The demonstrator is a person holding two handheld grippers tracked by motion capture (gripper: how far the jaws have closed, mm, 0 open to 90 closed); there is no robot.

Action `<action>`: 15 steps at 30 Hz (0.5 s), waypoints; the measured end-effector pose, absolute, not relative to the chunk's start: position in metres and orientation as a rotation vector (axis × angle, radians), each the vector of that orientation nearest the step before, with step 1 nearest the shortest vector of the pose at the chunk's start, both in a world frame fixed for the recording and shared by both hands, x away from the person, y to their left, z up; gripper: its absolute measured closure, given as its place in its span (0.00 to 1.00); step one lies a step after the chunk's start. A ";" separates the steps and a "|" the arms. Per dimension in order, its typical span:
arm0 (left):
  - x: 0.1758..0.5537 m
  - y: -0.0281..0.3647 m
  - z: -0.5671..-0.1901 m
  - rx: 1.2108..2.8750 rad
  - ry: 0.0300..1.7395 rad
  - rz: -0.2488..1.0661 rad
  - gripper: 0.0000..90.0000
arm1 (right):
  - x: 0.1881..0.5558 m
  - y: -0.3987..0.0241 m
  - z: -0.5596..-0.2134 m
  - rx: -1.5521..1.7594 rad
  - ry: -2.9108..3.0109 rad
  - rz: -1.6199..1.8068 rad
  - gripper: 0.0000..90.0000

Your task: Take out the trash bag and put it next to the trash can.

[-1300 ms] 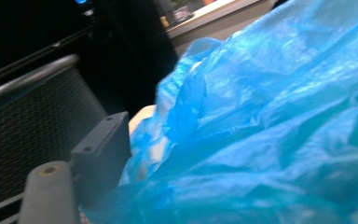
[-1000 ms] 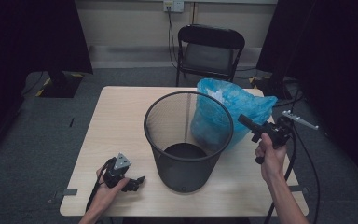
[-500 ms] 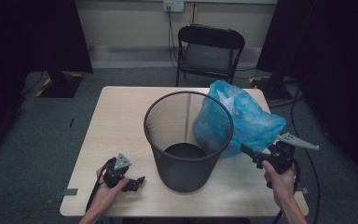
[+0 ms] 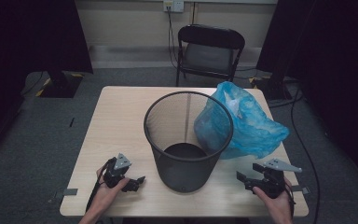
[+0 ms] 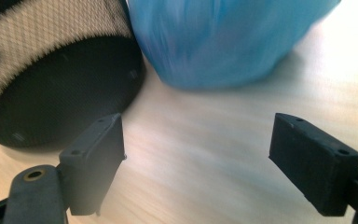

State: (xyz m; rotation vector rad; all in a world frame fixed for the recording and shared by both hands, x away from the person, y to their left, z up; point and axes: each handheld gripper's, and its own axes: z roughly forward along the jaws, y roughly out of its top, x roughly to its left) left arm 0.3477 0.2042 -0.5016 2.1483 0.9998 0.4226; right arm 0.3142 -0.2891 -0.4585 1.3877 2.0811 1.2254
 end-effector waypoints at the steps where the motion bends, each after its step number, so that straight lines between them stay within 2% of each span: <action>1: 0.348 0.204 -0.502 2.146 1.003 0.421 0.06 | 0.316 -0.288 -0.464 1.394 2.094 1.212 0.19; 6: 0.348 0.204 -0.501 2.149 1.008 0.426 0.06 | 0.326 -0.281 -0.488 1.397 2.166 1.053 0.19; 15: 0.347 0.203 -0.501 2.152 1.013 0.431 0.06 | 0.328 -0.274 -0.499 1.354 2.134 0.934 0.18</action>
